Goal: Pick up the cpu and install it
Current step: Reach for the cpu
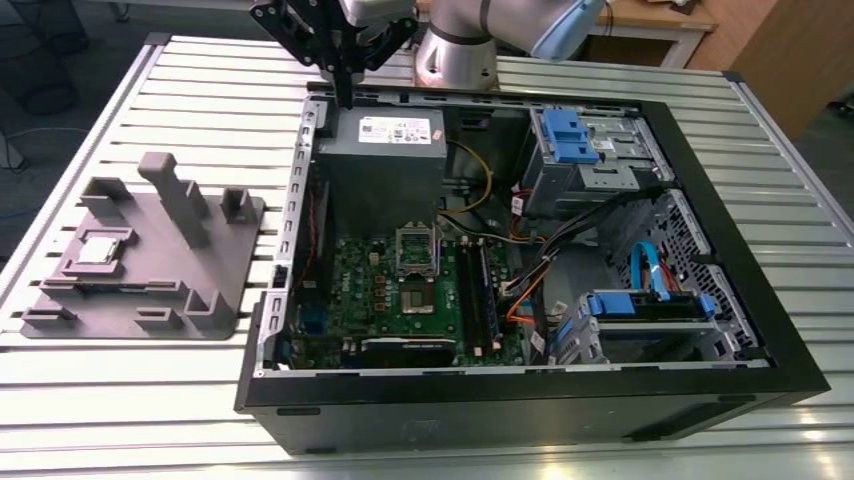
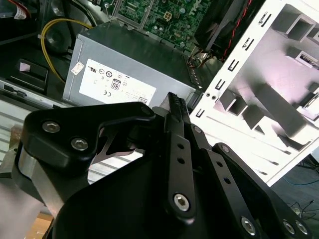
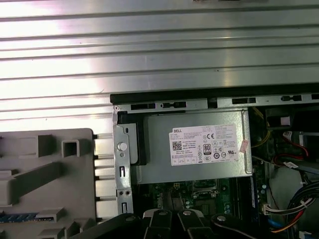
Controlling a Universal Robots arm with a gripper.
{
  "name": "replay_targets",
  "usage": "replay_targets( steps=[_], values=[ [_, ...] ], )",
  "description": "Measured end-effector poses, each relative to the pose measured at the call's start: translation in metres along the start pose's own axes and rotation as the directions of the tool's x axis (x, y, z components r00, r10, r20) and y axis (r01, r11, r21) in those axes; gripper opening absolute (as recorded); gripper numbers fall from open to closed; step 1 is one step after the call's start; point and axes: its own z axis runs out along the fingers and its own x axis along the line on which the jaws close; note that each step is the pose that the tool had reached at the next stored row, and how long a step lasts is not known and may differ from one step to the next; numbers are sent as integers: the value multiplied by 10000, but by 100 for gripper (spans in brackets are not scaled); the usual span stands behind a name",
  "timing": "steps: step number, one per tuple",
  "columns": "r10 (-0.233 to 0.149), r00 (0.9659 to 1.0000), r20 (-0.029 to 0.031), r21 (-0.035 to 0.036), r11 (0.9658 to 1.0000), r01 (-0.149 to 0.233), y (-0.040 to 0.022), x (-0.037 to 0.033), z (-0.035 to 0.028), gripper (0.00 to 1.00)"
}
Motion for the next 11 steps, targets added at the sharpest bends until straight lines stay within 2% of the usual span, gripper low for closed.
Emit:
replay_targets(
  steps=[11],
  values=[
    [0, 10000, 0, 0, 10000, 0, -11, 150, -4, 11]
  ],
)
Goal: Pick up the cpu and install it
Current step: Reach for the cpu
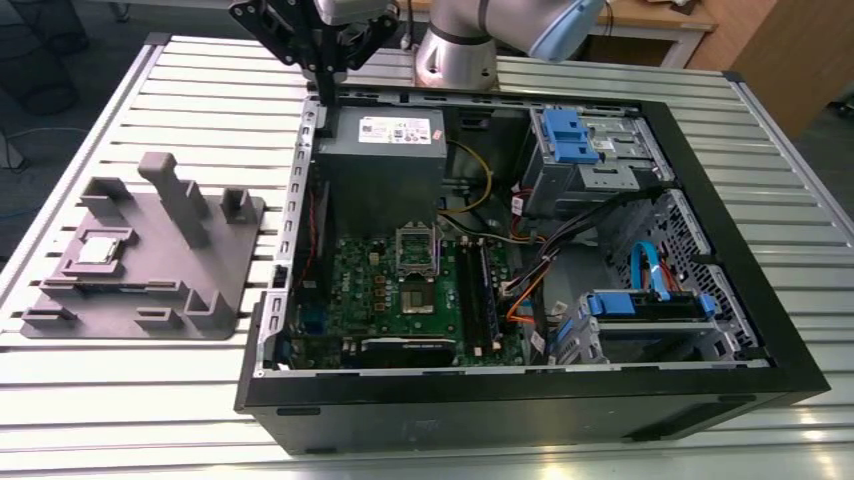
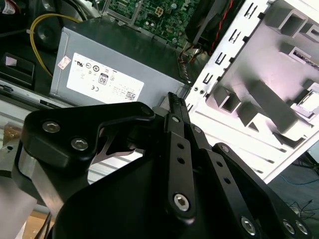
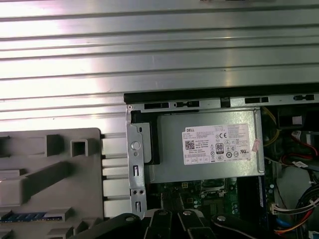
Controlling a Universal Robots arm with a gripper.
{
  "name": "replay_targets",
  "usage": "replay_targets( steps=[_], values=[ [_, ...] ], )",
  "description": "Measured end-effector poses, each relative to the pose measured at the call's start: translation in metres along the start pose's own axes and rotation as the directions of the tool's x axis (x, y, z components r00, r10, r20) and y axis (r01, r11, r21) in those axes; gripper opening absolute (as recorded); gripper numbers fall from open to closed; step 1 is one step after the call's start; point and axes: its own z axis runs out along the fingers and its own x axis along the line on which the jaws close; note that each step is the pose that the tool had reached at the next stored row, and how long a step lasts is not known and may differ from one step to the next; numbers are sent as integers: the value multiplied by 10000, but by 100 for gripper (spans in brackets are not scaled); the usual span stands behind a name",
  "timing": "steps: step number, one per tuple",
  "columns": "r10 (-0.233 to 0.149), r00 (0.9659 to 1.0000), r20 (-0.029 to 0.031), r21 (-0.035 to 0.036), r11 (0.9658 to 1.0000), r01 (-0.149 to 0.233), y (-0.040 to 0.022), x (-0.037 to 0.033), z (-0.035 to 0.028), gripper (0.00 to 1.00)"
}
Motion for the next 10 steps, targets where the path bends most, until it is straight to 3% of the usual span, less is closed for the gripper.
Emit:
replay_targets(
  steps=[10],
  values=[
    [0, 10000, 1, -1, 10000, 0, -6, 82, -2, 11]
  ],
)
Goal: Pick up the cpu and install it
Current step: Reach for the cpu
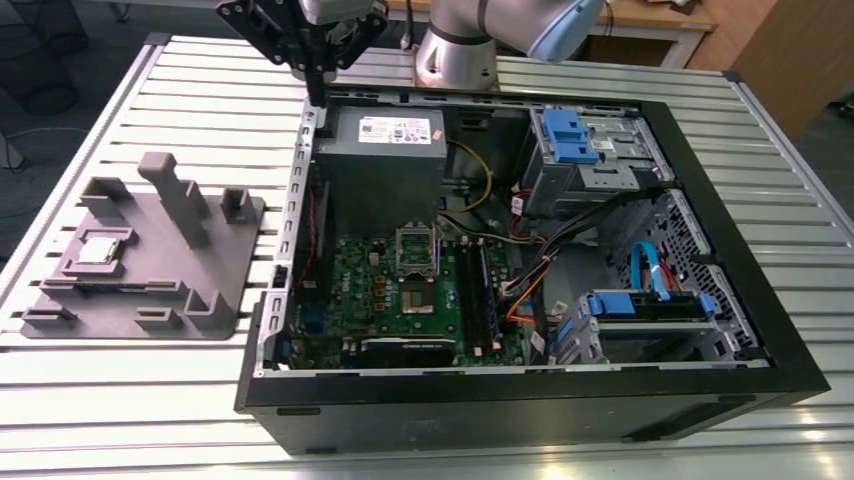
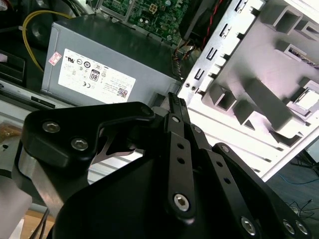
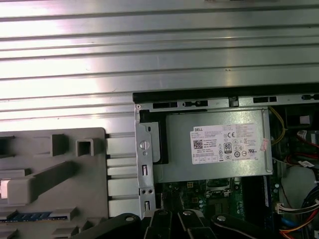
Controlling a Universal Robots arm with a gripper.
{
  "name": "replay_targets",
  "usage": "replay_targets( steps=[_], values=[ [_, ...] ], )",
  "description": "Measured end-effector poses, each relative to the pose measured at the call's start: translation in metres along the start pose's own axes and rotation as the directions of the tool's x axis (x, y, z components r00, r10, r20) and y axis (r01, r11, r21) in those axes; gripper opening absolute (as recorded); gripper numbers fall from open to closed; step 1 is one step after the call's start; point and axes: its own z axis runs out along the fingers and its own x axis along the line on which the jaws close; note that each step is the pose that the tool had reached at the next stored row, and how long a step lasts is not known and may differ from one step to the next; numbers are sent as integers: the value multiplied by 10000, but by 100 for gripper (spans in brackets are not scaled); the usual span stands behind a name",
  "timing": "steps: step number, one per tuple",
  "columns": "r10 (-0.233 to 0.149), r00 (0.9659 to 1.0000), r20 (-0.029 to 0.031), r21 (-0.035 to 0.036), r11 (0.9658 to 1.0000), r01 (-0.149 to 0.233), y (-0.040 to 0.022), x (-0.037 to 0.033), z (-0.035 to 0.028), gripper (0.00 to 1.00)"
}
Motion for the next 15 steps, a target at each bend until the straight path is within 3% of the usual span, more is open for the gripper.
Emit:
replay_targets(
  steps=[9, 15],
  values=[
    [0, 10000, -1, 0, 10000, 0, -3, 38, -1, 11],
    [0, 10000, 6, 0, 10000, 0, -8, 112, -3, 11]
  ],
)
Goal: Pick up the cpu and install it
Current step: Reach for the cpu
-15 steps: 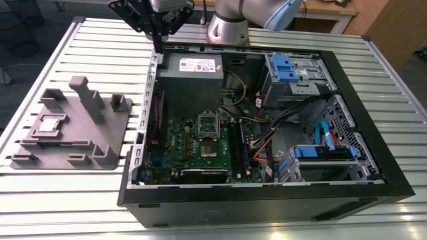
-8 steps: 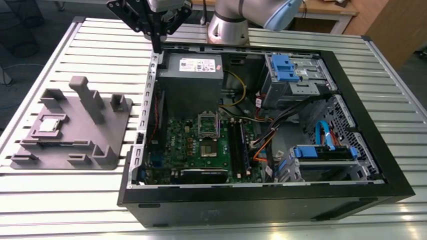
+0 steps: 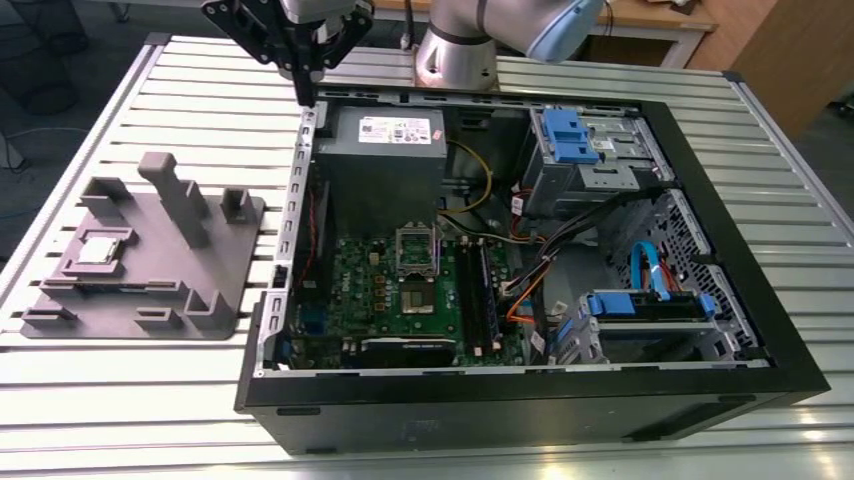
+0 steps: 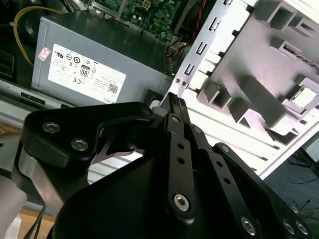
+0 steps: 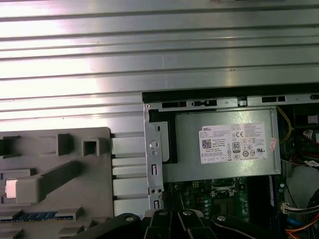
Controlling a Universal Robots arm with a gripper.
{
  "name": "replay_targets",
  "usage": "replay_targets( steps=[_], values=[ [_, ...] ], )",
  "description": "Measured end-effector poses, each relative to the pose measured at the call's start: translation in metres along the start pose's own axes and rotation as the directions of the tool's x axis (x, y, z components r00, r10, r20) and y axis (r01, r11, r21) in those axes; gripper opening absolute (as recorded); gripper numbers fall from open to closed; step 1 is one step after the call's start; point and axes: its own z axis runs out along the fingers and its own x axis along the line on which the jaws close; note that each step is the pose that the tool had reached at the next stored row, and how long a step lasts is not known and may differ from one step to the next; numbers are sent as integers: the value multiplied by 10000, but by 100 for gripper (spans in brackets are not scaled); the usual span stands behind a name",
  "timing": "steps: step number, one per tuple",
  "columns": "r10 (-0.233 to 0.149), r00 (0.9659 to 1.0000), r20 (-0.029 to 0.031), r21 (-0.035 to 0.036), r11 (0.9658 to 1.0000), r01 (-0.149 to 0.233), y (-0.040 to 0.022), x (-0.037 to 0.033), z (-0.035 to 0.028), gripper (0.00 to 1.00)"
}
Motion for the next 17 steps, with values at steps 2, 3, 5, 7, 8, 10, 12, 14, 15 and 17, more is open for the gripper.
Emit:
replay_targets(
  steps=[2, 3, 5, 7, 8, 10, 12, 14, 15, 17],
  values=[
    [0, 10000, 3, 0, 10000, 0, -2, 30, -1, 11],
    [-1, 10000, 13, -1, 10000, 1, -6, 85, -2, 11],
    [-1, 10000, 19, -1, 10000, 1, -9, 121, -3, 11],
    [-2, 10000, 25, -2, 10000, 2, -12, 156, -4, 11],
    [-2, 10000, 28, -2, 10000, 2, -13, 173, -4, 11],
    [-1, 10000, 34, -3, 10000, 1, -16, 212, -5, 11],
    [-2, 10000, 43, -3, 10000, 2, -19, 255, -6, 11],
    [-3, 10000, 51, -3, 10000, 3, -23, 300, -8, 11],
    [-4, 10000, 56, -5, 10000, 4, -25, 324, -8, 11],
    [-4, 10000, 67, -6, 10000, 4, -29, 379, -9, 11]
  ],
)
